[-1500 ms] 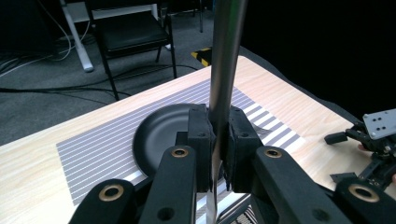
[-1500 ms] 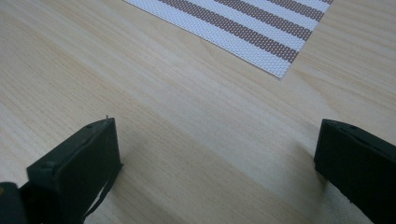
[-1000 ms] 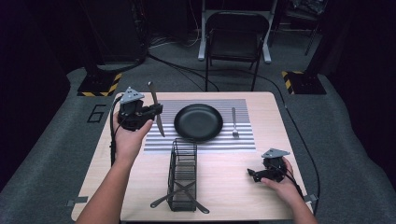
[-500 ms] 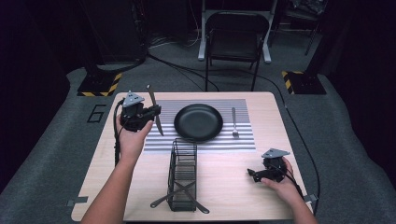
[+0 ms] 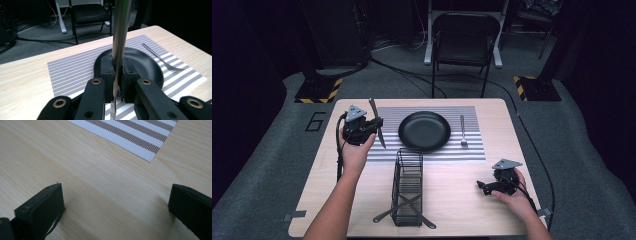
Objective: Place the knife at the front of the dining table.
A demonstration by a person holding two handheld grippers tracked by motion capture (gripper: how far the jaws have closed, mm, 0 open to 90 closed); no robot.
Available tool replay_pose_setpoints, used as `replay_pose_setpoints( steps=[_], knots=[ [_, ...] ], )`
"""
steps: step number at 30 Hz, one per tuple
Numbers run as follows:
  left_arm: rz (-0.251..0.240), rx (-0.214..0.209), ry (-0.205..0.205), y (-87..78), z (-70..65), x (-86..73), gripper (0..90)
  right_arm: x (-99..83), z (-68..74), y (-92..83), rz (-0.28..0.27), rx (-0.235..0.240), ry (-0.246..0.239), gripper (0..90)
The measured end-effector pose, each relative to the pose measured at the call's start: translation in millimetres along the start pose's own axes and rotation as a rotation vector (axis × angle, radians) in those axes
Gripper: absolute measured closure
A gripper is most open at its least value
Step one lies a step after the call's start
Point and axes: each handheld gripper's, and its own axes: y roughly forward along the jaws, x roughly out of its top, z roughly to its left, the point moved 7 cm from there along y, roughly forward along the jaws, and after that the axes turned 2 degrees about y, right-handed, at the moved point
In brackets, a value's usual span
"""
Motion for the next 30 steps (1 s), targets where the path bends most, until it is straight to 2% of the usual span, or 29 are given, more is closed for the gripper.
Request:
replay_pose_setpoints(
  steps=[6, 10, 15, 23, 30],
  knots=[
    [0.019, 0.026, 0.018, 8.3, 4.0, -14.0, 82.8, 0.0, 0.0, 0.0, 0.000, 0.000, 0.000, 0.0],
    [0.045, 0.037, 0.002, 17.0, 8.1, -27.6, 82.8, 0.0, 0.1, 0.0, 0.000, 0.000, 0.001, 0.0],
    [0.067, 0.045, -0.007, 22.5, 11.3, -36.6, 82.8, 0.0, 0.0, 0.0, 0.000, 0.000, 0.001, 0.0],
    [0.083, 0.045, -0.013, 33.6, 17.1, -43.7, 82.8, 0.0, 0.1, 0.0, 0.000, 0.000, 0.001, 0.0],
    [0.097, 0.043, -0.036, 43.9, 21.0, -49.2, 82.8, 0.0, 0.1, 0.0, 0.000, 0.000, 0.001, 0.0]
  ],
)
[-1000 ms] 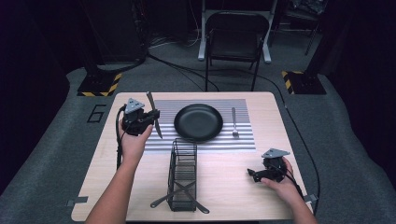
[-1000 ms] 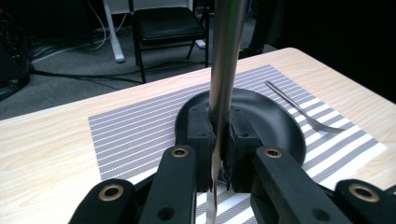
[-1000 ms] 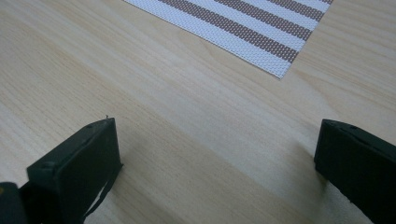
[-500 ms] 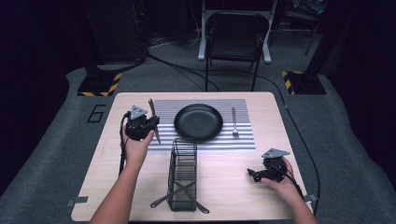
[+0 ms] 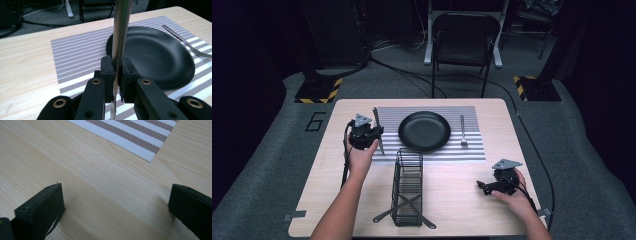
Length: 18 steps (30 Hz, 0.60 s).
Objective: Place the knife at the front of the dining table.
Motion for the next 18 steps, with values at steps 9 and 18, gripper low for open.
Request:
replay_pose_setpoints(
  steps=[9, 18],
  knots=[
    [-0.020, -0.010, -0.049, 12.1, 9.9, 2.6, 82.7, 0.0, 0.0, 0.0, 0.000, 0.000, 0.000, 0.0],
    [-0.045, 0.000, -0.071, 35.9, 12.2, 6.5, 82.6, 0.0, 0.0, 0.0, 0.000, 0.000, 0.000, 0.0]
  ],
)
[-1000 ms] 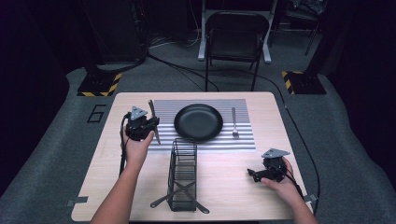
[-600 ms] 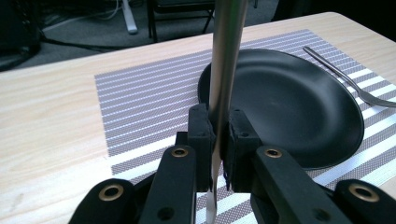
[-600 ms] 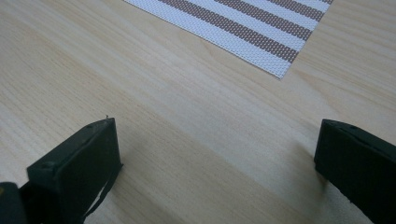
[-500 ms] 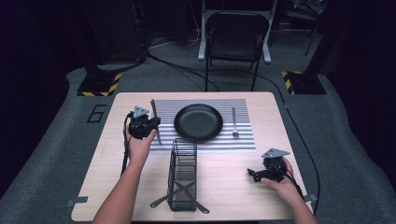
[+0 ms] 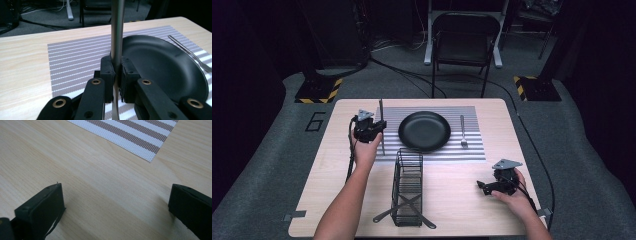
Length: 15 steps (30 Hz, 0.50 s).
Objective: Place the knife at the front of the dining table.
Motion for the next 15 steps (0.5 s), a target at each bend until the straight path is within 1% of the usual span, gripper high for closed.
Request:
replay_pose_setpoints(
  steps=[3, 5, 6, 7, 8, 11, 12, 15],
  knots=[
    [0.001, 0.002, -0.011, 3.6, 0.9, 0.0, 82.6, 0.0, 0.0, 0.0, 0.000, 0.000, 0.000, 0.0],
    [0.010, 0.001, -0.017, 11.2, 2.0, 1.0, 82.6, 0.0, 0.0, 0.0, 0.000, 0.000, 0.001, 0.0],
    [0.010, 0.001, -0.017, 11.2, 2.0, 1.0, 82.6, 0.0, 0.0, 0.0, 0.000, 0.000, 0.001, 0.0],
    [0.015, 0.002, -0.016, 14.6, 2.4, 1.2, 82.6, 0.0, 0.0, 0.0, 0.000, 0.000, 0.001, 0.0],
    [0.019, 0.000, -0.024, 16.9, 2.5, 1.0, 82.6, 0.0, 0.1, 0.0, 0.000, 0.000, 0.001, 0.0],
    [0.015, 0.006, -0.037, 26.8, 4.0, -0.1, 82.7, 0.0, 0.0, 0.0, 0.000, 0.000, 0.000, 0.0],
    [0.015, 0.006, -0.037, 26.8, 4.0, -0.1, 82.7, 0.0, 0.0, 0.0, 0.000, 0.000, 0.000, 0.0],
    [0.010, 0.015, -0.076, 33.6, 9.6, -3.9, 82.7, 0.0, 0.0, 0.0, 0.000, 0.000, 0.000, 0.0]
  ],
)
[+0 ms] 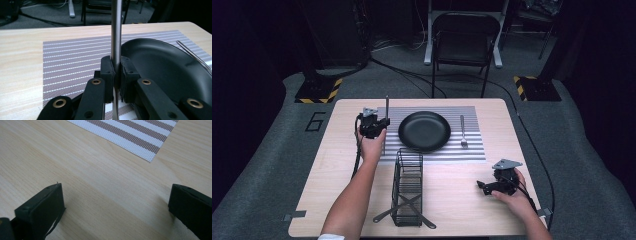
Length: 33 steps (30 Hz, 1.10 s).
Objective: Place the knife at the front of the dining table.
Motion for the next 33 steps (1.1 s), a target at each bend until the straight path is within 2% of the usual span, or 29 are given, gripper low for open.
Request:
replay_pose_setpoints(
  steps=[5, 11, 16, 21, 23, 29, 33],
  knots=[
    [-0.012, 0.004, -0.045, 7.4, 7.0, -2.9, 82.7, 0.0, 0.0, -0.1, 0.001, 0.000, 0.000, 0.0],
    [0.014, 0.030, -0.034, 16.6, 5.6, -2.1, 82.7, 0.0, 0.0, 0.0, 0.000, 0.000, 0.000, 0.0],
    [0.022, 0.047, -0.054, 23.5, 8.5, -1.8, 82.7, 0.0, 0.0, 0.0, 0.000, 0.000, 0.000, 0.0],
    [0.040, 0.067, -0.086, 28.2, 15.7, -7.4, 82.8, -0.1, 0.0, -0.1, 0.001, 0.001, 0.000, 0.0],
    [0.044, 0.082, -0.087, 30.5, 18.6, -9.4, 82.7, 0.0, 0.0, -0.1, 0.000, 0.000, 0.000, 0.0],
    [0.041, 0.087, -0.132, 37.0, 21.1, -13.9, 82.8, -0.1, 0.0, -0.1, 0.001, 0.001, 0.000, 0.0],
    [0.046, 0.096, -0.142, 39.8, 21.6, -16.5, 82.8, 0.0, 0.1, 0.0, 0.000, 0.000, 0.001, 0.0]
  ],
)
